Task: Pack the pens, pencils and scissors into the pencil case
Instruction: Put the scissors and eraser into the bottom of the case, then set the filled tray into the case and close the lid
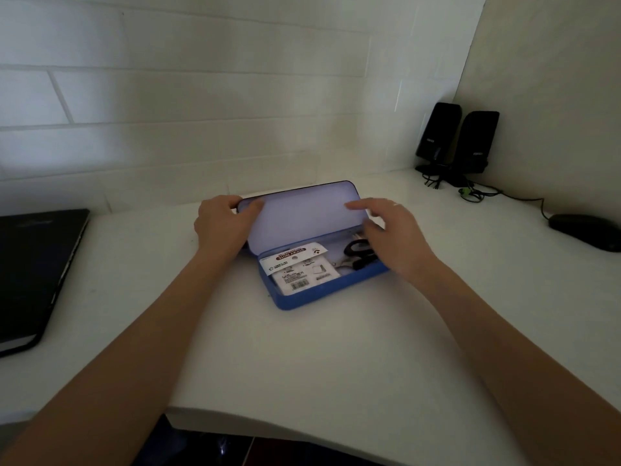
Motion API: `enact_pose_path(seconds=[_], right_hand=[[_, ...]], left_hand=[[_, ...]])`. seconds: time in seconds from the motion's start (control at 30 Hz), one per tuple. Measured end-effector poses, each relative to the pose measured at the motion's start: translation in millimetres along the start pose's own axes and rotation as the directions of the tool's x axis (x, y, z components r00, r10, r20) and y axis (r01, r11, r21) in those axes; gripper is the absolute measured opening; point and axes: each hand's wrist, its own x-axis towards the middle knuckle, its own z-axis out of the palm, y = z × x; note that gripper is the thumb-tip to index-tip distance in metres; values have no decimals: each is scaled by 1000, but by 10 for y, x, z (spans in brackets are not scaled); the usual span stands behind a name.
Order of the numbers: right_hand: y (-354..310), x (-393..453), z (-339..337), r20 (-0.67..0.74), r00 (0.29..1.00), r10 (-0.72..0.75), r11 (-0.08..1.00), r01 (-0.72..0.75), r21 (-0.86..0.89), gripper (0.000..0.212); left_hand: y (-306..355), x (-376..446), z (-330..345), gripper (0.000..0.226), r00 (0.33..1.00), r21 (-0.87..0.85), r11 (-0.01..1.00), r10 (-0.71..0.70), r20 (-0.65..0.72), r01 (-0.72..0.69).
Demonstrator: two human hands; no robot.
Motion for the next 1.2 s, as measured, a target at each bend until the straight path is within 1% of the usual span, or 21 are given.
enact_pose_path(seconds=[0.03,0.07,0.1,0.13,0.17,0.23,0.3,0.37,0.4,0.47,0.5,0.53,0.6,0.67,0.7,0.73,0.8,0.93,1.0,1.1,1.2], right_hand=[[98,38,-38,-50,998,38,998,-41,-56,39],[195,70,-69,-64,992,105,991,-109,-72,38],[276,83,-88,-34,981,189,981,-190,-34,37],[328,84,-93,35,965,259,965,-260,30,37],[362,75,-91,108,953,282,954,-291,77,36],[401,75,-79,176,954,242,964,-257,69,43],[425,89,-89,174,958,228,966,-245,87,58],[445,106,-126,154,960,232,962,-250,112,61],[457,115,-147,148,960,238,957,-258,131,60],[483,119,-209,144,953,267,940,-290,178,60],[507,122,-249,132,949,287,932,-308,190,60],[532,121,-296,119,945,304,929,-322,184,59],[580,115,-392,94,939,330,924,-342,174,51],[627,105,-468,76,941,330,923,-338,182,40],[649,104,-494,61,944,325,925,-331,188,35],[667,103,-515,43,946,320,926,-323,195,30],[700,106,-548,23,946,324,921,-321,221,24],[768,86,-633,-1,933,359,905,-348,243,25],[820,74,-692,-25,929,370,905,-355,236,29],[890,55,-763,-69,919,388,903,-364,228,35],[932,60,-786,-122,904,410,898,-377,229,31]], left_hand=[[-8,7,-3,49,1000,-27,1000,-4,21,4],[-19,14,0,48,999,-55,998,-1,47,4],[-30,19,7,43,997,-79,997,10,81,-3],[-40,21,21,34,993,-94,995,28,112,-17],[-48,23,36,26,990,-98,995,43,137,-30],[-67,36,69,22,985,-90,995,48,168,-34],[-140,70,110,27,978,-77,997,3,208,14],[-203,86,121,37,958,-68,994,-63,280,85],[-226,91,128,40,948,-47,994,-77,308,96],[-248,106,133,42,938,111,994,-46,344,8],[-241,114,128,46,931,209,977,-43,363,-36],[-228,126,115,55,922,265,963,-57,383,-51],[-229,144,75,75,912,271,961,-65,405,-52],[-278,139,19,113,904,246,966,-32,426,-82],[-312,133,-14,125,901,253,963,-26,433,-94],[-344,130,-35,130,901,252,963,-22,434,-98],[-406,145,-67,130,903,197,978,-21,429,-71],[-378,152,-110,129,911,123,990,12,412,-69],[-346,134,-156,132,931,114,991,16,365,-62],[-332,141,-243,127,964,101,994,8,267,-36],[-303,138,-265,121,978,107,993,34,206,-57]])
